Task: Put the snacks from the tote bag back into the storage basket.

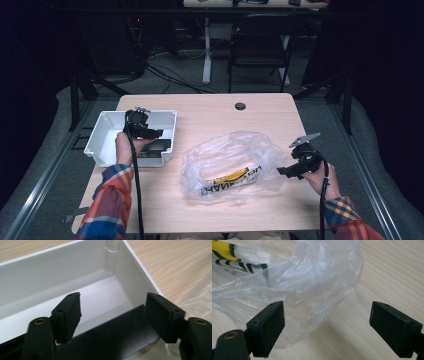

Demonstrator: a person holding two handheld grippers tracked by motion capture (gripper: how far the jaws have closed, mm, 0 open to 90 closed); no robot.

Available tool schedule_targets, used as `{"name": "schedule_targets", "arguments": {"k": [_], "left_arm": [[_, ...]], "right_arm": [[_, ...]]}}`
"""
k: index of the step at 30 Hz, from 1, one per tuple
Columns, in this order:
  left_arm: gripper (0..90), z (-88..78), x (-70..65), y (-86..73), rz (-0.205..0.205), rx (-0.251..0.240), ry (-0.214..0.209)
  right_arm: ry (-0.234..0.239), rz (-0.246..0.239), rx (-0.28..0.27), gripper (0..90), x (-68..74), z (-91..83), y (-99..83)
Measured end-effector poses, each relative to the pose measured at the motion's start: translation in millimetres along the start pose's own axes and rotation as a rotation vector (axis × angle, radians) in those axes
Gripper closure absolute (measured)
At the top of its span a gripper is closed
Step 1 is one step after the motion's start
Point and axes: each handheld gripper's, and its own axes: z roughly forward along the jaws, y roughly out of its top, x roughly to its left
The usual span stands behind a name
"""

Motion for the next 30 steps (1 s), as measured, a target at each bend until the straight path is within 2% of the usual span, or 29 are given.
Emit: {"name": "schedule_targets", "arguments": {"k": [2, 4, 12, 14, 16, 25, 30], "left_arm": [[24.6, -6.0, -3.6, -2.9, -0.001, -0.007, -0.004], [23.2, -14.7, -12.5, -8.4, 0.026, -0.018, 0.009], [19.9, -36.9, -41.4, -30.3, 0.094, -0.025, -0.003], [19.6, -39.5, -46.0, -35.1, 0.093, -0.019, -0.004], [19.5, -41.7, -50.3, -41.7, 0.085, -0.022, -0.03], [18.3, -52.0, -70.9, -72.0, 0.114, -0.002, -0.024], [17.7, -53.2, -82.4, -85.7, 0.11, 0.019, -0.035]], "right_arm": [[0.001, -0.001, 0.002, 12.3, 0.1, 0.0, 0.0], [0.001, -0.001, 0.002, 12.4, 0.1, 0.2, 0.1], [0.001, -0.011, 0.006, 12.5, 2.0, 0.6, 1.5], [0.002, -0.014, 0.009, 12.5, 2.1, 1.2, 1.3], [0.001, -0.01, 0.011, 12.5, 2.4, 2.0, 0.6], [0.004, -0.013, 0.012, 12.6, 2.7, 2.1, 0.3], [0.008, -0.014, 0.012, 12.6, 3.1, 3.4, -0.2]]}}
